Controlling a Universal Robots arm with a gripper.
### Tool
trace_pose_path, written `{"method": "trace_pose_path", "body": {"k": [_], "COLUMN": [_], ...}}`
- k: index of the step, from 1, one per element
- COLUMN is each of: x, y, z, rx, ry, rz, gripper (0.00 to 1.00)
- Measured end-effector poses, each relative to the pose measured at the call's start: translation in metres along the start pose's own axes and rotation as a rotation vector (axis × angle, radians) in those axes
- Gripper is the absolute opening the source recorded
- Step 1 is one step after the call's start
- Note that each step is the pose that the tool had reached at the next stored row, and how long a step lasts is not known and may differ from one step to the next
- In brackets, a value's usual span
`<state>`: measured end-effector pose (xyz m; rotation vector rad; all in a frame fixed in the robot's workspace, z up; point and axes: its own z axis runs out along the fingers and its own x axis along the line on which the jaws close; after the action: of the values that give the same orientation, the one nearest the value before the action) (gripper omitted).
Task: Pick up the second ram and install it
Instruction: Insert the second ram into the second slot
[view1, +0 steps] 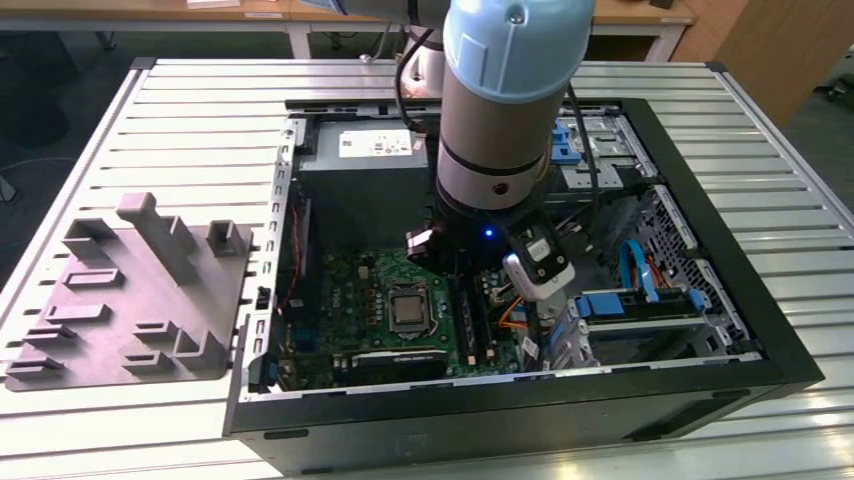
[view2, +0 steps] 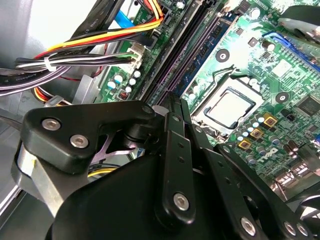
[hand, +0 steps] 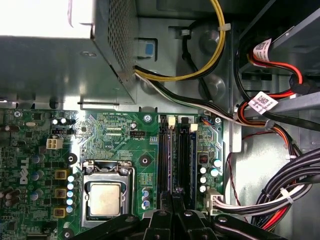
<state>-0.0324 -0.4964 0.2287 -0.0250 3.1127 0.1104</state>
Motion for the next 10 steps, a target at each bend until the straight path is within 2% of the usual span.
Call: {"method": "trace_pose_path", "body": {"k": [3,6,10], "x": [-0.0001,0.0,0.0], "y": [0.0001,0.0004,0.0016], "z": [0.0004,0.0005,0.0006], "rx": [0.0016,0.0103,0.0106], "ry": [-0.0003,-0.0005,-0.0007], "rz": [0.003,0.009,0.01], "gripper": [0.12,0.12,0.12]}}
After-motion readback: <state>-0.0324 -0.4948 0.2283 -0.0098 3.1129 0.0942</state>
